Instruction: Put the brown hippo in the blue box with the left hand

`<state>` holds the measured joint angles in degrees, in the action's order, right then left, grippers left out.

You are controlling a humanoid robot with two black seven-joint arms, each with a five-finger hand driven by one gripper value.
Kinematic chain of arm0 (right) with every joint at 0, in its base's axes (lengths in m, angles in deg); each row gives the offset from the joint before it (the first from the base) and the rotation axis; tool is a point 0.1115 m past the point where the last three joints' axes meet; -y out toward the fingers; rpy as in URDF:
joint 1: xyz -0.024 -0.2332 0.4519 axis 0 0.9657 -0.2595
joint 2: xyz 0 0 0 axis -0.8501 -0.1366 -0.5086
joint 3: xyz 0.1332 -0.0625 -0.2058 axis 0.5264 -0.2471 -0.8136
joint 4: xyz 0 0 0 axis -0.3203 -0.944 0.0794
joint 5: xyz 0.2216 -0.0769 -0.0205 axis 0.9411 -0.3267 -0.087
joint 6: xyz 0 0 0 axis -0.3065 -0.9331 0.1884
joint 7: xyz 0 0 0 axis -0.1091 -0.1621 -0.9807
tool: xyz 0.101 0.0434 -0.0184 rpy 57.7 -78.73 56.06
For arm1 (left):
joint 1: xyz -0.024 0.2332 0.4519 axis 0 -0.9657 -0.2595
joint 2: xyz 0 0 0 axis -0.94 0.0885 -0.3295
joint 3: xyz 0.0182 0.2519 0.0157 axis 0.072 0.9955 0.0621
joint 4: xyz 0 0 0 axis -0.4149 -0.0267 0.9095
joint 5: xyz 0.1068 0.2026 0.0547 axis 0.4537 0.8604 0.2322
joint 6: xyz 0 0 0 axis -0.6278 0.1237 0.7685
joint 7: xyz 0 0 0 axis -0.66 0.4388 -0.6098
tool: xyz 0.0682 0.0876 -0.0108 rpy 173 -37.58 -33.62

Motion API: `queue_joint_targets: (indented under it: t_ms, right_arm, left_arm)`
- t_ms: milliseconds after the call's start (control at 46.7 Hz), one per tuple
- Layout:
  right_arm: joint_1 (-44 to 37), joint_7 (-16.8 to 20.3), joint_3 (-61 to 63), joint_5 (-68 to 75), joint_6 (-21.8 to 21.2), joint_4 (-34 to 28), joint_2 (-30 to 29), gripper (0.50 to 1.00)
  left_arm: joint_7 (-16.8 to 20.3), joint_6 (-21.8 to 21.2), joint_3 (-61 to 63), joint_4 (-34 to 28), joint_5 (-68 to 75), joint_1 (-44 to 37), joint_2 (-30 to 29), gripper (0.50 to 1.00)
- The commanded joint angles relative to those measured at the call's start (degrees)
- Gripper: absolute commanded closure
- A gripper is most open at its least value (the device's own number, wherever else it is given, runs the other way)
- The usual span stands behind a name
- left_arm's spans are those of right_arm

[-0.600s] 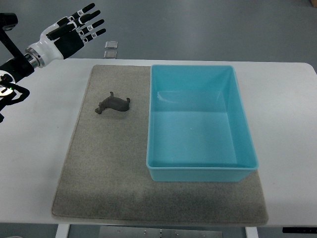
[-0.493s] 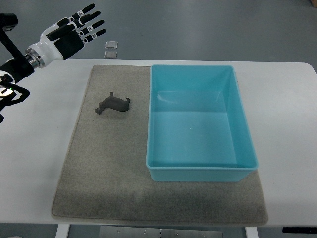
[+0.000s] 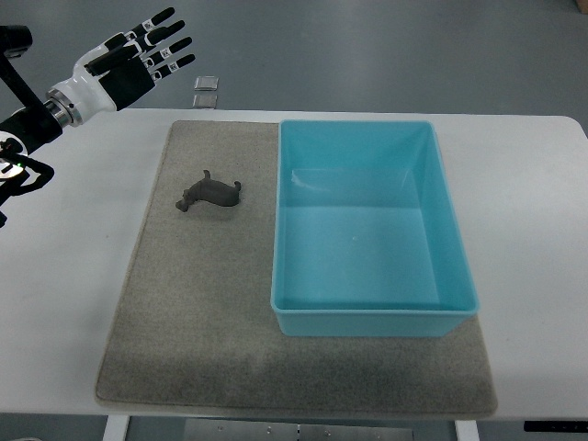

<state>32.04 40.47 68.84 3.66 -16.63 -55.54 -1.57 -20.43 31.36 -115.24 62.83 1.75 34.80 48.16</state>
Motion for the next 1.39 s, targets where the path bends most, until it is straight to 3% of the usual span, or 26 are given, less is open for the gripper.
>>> queue_joint_targets:
  t_ms: [0,214,343,621,899,1221,1370]
  right_arm:
    - [0.0,0.0,0.0,0.0,0.0,0.0,0.0,0.564]
    - [0.0,0.0,0.0,0.0,0.0,0.0,0.0,0.562]
    - [0.0,0.0,0.0,0.0,0.0,0.0,0.0,0.564]
    - [0.0,0.0,0.0,0.0,0.0,0.0,0.0,0.564]
    - [0.0,0.0,0.0,0.0,0.0,0.0,0.0,0.564]
    - [0.0,0.0,0.0,0.0,0.0,0.0,0.0,0.564]
    - [0.0,0.0,0.0,0.0,0.0,0.0,0.0,0.564]
  left_arm:
    - [0.4,0.0,1.3,-0.4,0.1,0.1,-0.1,0.500]
    - [0.9,0.0,4.9,-1.2,2.8,0.8,-0.5,0.500]
    - [2.0,0.0,4.4,-1.7,14.5,1.1,-0.7,0.500]
    - [11.0,0.0,1.8,-1.6,40.2,2.2,-1.6,0.500]
    - [11.6,-0.2,1.8,-0.3,52.5,4.0,-2.9,0.500]
    - [11.6,-12.4,2.9,10.2,74.3,4.3,-4.5,0.500]
    - [11.8,-15.2,5.1,12.1,82.7,4.3,-4.5,0.500]
